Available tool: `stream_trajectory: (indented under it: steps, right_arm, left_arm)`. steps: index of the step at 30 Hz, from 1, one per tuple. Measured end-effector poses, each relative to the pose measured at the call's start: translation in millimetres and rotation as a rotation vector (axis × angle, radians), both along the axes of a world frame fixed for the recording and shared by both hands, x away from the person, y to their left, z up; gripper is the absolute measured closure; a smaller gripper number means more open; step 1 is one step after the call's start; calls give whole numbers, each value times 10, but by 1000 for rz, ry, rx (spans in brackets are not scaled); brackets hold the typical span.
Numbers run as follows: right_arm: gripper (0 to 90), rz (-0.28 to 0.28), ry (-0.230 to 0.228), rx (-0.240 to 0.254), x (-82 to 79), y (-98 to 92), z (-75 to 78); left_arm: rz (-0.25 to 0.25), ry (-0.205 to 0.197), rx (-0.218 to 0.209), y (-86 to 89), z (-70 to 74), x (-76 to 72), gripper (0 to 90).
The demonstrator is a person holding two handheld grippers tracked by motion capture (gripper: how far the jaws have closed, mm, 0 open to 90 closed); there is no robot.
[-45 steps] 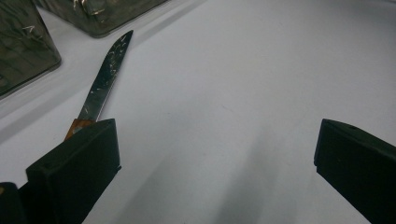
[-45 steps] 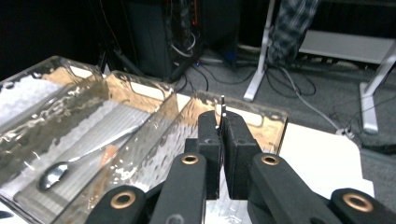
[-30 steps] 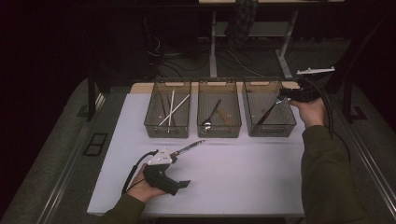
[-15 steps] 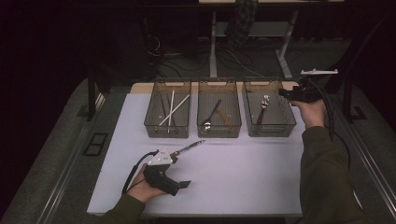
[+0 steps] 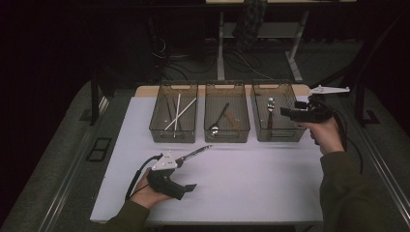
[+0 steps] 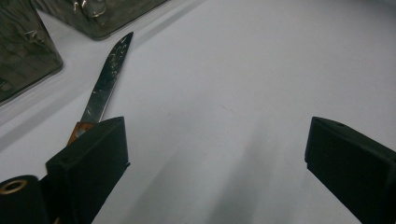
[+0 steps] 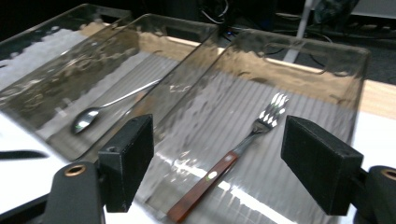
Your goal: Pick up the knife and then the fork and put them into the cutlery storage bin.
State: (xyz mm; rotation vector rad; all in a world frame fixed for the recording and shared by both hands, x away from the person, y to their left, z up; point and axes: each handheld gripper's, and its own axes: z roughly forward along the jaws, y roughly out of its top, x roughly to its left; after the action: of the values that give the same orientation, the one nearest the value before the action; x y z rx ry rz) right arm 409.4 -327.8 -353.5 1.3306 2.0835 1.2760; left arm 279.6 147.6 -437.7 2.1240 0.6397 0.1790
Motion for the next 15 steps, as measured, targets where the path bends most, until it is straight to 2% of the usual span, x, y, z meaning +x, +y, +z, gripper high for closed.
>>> stream_trajectory:
  steps: [3, 5, 9, 15]
  right_arm:
    - [236, 33, -9, 15, -159, 29, -25]
    - [219, 50, -23, 9, -268, 58, -44]
    - [201, 94, -51, 19, -485, 104, -99]
    - [187, 136, -64, 27, -788, 170, -271]
  left_arm:
    - [19, -6, 16, 20, 26, 23, 108]
    - [5, 6, 12, 44, 51, 48, 172]
    - [31, 13, 25, 93, 116, 112, 310]
    - [63, 53, 20, 162, 144, 233, 464]
